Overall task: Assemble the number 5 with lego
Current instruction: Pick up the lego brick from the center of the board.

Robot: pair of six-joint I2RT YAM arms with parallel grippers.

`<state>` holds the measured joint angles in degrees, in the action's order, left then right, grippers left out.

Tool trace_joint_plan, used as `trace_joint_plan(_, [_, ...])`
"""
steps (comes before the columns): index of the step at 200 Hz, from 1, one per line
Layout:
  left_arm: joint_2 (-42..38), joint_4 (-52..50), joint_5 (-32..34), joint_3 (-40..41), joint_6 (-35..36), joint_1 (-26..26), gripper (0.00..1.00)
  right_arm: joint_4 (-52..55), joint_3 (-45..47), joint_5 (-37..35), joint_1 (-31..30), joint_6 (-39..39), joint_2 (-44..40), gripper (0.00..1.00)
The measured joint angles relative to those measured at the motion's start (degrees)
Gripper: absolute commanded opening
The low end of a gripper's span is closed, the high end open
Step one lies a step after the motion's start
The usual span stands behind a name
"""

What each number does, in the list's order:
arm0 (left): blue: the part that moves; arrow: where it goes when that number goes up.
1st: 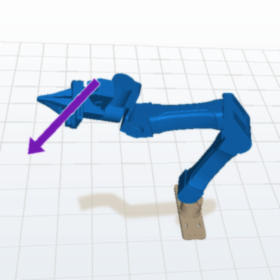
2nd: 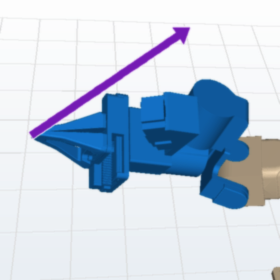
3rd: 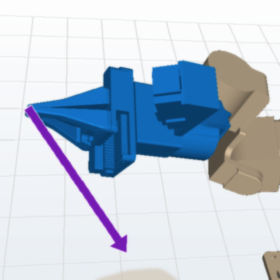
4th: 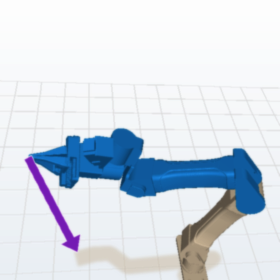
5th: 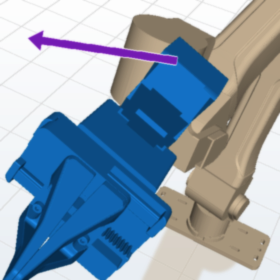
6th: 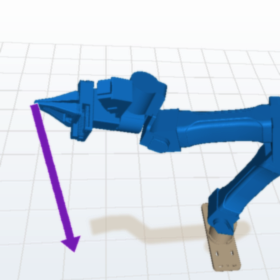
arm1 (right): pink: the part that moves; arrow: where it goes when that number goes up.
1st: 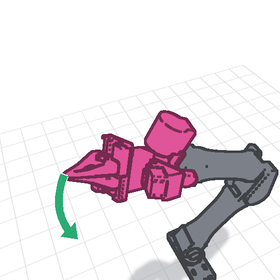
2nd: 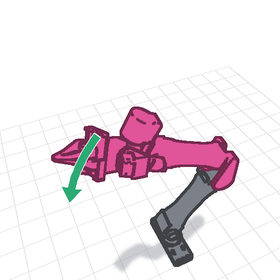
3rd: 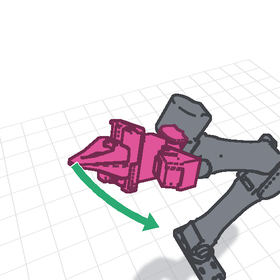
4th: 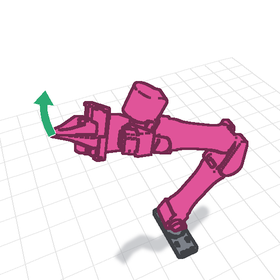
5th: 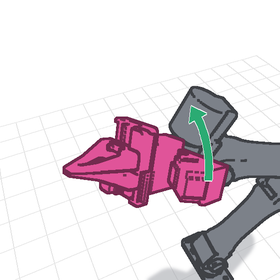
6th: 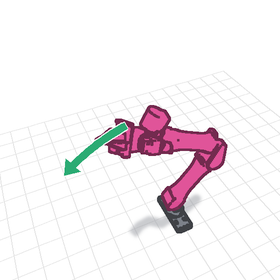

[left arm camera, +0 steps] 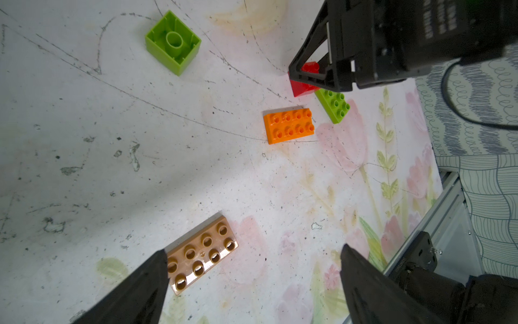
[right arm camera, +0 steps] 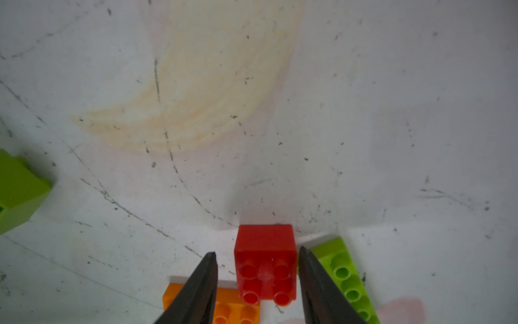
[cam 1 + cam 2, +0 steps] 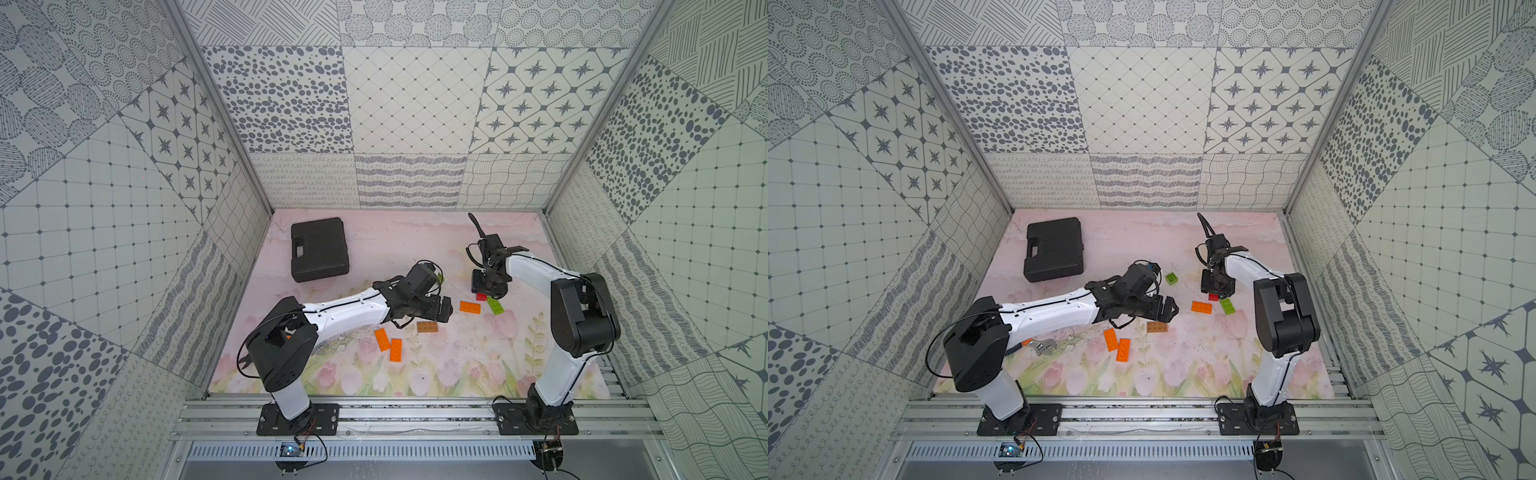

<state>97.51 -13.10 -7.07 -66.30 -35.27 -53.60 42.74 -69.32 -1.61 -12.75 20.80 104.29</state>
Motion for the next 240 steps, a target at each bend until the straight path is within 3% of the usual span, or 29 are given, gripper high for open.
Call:
trace_joint_plan(109, [0.00, 0.00, -1.01, 0.00, -0.17, 0.00, 0.99, -0.15, -0.39, -1.01, 0.04, -0.31, 1.40, 0.43])
trace_joint_plan(138, [0.00, 0.00, -1.20, 0.00, -0.20, 0.00, 0.99, -0.22, -0.39, -1.01, 0.04, -0.39, 1.40, 0.38])
trace_joint_plan(155, [0.04, 0.02, -1.31, 0.00, -0.20, 0.00, 0.99, -0.24, -0.39, -1.01, 0.04, -0.76, 1.40, 0.29])
trace_joint_plan(208, [0.02, 0.07, -1.33, 0.24, -0.20, 0.00, 0.99, 0.09, -0.37, 0.00, 0.00, -0.42, 0.98, 0.30])
trace_joint_plan(240, [-1.44, 0.07, -0.87, 2.08, -0.24, -0.02, 0.99, 0.79, 0.13, 1.16, -1.14, 0.98, -3.87, 0.31])
